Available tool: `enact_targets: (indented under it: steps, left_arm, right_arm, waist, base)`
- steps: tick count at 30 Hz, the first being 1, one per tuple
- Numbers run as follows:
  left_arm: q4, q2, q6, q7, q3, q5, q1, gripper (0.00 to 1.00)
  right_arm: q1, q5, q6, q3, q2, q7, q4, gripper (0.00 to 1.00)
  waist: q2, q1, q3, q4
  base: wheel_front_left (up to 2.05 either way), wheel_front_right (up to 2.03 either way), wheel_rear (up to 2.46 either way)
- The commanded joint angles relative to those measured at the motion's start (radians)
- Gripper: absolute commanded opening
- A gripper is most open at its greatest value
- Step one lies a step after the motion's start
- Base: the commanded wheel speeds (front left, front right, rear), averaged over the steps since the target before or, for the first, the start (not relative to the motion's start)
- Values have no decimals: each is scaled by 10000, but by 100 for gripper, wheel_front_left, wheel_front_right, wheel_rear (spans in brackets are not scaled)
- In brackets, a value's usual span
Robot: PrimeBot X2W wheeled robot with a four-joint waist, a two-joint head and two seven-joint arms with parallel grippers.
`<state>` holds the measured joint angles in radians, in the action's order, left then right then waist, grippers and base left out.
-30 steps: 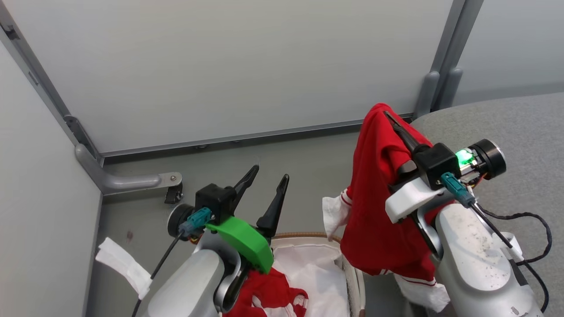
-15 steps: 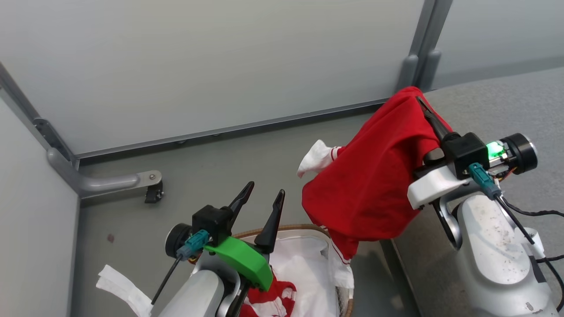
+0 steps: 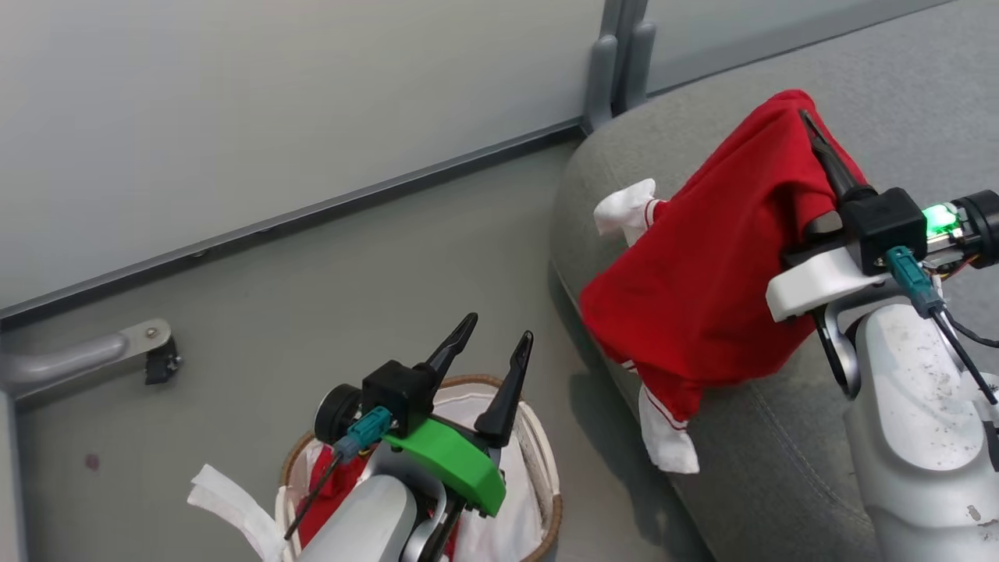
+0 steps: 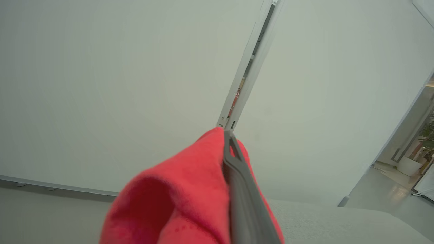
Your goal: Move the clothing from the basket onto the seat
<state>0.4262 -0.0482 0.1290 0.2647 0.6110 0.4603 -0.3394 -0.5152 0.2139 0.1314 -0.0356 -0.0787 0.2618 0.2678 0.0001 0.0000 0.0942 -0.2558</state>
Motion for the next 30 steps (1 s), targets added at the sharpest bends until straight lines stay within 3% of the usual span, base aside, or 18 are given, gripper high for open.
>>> enact_targets:
  steps: [1,7,12,16,26,30]
  left_arm:
    - [-3,-46,26,-5,37,57,-221,100]
    - [7,-50,27,-5,295,-1,-444,100]
    - [75,-47,28,-5,433,-157,-714,100]
    - [16,-48,28,-5,482,-281,-955,100]
    - [-272,-42,29,-7,458,-547,-1360,100]
    - [-400,-46,29,-5,363,-656,-1488,100]
  right_arm:
    - [-145,-24,-13,-69,-40,49,-65,0]
    - [-467,-170,-13,-433,-74,49,-141,0]
    - [-1308,-153,-13,-946,-453,49,-97,0]
    - [-2511,-186,-13,-1329,-1124,49,228,0]
    - [-5846,80,-13,-2157,-3541,-96,1825,0]
    - [-6569,268,-13,-2225,-3987,-196,2627,0]
  waist:
    - [-1,0,513,-716]
    - [-1,0,867,-916]
    - [-1,0,1335,-592]
    - [-1,0,1855,-62]
    - [-1,0,3040,1404]
    - [-1,0,3581,1768]
  base:
    - [0,0,0]
    - [0,0,0]
    - [0,0,0]
    - [0,0,0]
    - [0,0,0]
    - [0,0,0]
